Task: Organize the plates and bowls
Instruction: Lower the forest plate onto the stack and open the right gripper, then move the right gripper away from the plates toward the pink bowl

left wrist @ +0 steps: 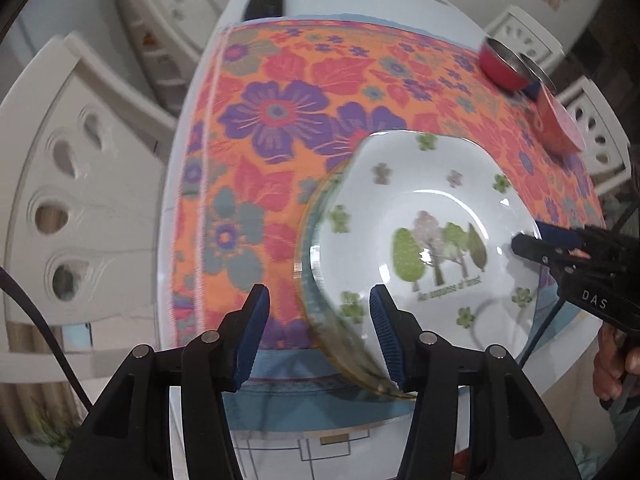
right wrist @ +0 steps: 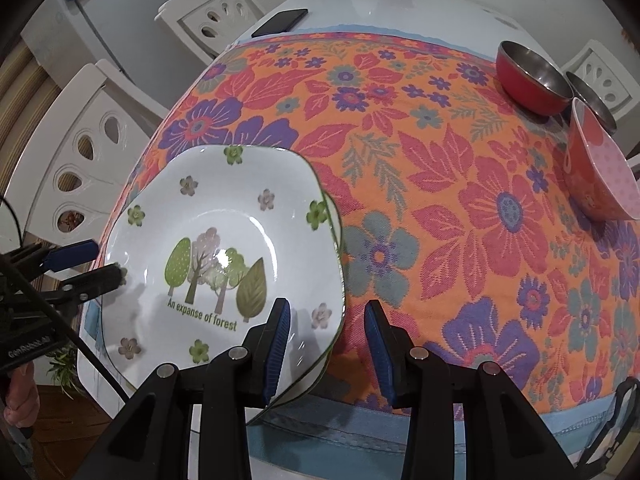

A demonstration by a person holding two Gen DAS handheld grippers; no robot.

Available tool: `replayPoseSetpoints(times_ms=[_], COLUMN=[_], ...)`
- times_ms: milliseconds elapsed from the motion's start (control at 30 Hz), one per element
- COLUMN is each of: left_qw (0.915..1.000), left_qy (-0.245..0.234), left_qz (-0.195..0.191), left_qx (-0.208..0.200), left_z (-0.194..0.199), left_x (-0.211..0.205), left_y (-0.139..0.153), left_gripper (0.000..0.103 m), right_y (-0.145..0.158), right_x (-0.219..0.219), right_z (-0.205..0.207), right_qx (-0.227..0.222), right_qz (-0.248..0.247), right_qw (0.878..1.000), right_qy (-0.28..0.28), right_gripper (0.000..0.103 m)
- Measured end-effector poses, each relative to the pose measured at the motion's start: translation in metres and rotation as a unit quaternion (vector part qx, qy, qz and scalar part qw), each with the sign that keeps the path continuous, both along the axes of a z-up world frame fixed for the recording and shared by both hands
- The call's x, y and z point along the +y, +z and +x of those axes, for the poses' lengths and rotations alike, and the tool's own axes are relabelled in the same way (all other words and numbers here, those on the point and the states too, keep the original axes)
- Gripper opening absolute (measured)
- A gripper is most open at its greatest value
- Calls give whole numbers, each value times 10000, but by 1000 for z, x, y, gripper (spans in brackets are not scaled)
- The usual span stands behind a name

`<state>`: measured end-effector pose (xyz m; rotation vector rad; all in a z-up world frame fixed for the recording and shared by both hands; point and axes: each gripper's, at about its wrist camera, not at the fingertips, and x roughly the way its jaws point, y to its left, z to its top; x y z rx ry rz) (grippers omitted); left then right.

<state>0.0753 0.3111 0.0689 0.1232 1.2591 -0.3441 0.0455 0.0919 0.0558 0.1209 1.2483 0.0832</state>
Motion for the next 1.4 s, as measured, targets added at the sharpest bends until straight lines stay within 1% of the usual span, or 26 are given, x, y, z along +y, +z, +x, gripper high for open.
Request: replayPoseSetpoints(times_ms=[67, 200, 300, 533, 700, 800, 900, 1033, 1167, 1300, 1367, 1400], left_qw=[9997, 9981, 9974, 9966, 9965, 9958, 9944, 9912, 9872, 9826, 9814, 9811], left_qy=[216, 469, 528, 483, 198, -27, -276, -643, -912, -1163, -1262, -1287], left_qz=[-118, -408, -488, -657, -781, -865, -952, -1057, -1175, -1272, -1252, -1255], left_qx=[23, 42, 8, -71, -232, -299, -368, -468, -582, -693, -722, -719], left_z=[5, 10, 15, 36, 54, 68, 78, 92, 103, 110, 111, 112], left_x=[13, 27, 30, 19, -3, -19, -38, -63, -85, -109, -124, -129], left_y=[0, 5, 7, 15, 32, 41, 50, 61, 74, 84, 87, 89], left_gripper=[50, 50, 50, 50, 50, 50, 50, 50, 50, 50, 50, 50], right_y=[-1, -1, -2, -6, -6, 2, 19, 42, 61, 76, 83, 87], right_x=[2, 13, 18, 20, 28, 17, 3, -22, -49, -72, -90, -100], right_z=[2, 3, 3, 2, -2, 0, 5, 10, 11, 5, 0, -4], right_qx=[55, 86, 105, 237, 216, 134, -89, -354, -539, -630, -687, -749], right_qz=[27, -24, -240, -232, -349, -166, -196, -225, -191, -361, -517, -570], right_qw=[10000, 9999, 9996, 9994, 9991, 9997, 9993, 9965, 9905, 9839, 9794, 9762], right_qy=[4, 93, 138, 65, 121, -90, -311, -726, -1249, -1630, -1826, -1956], right_gripper=[38, 39, 39, 39, 39, 39, 39, 39, 39, 39, 48, 57])
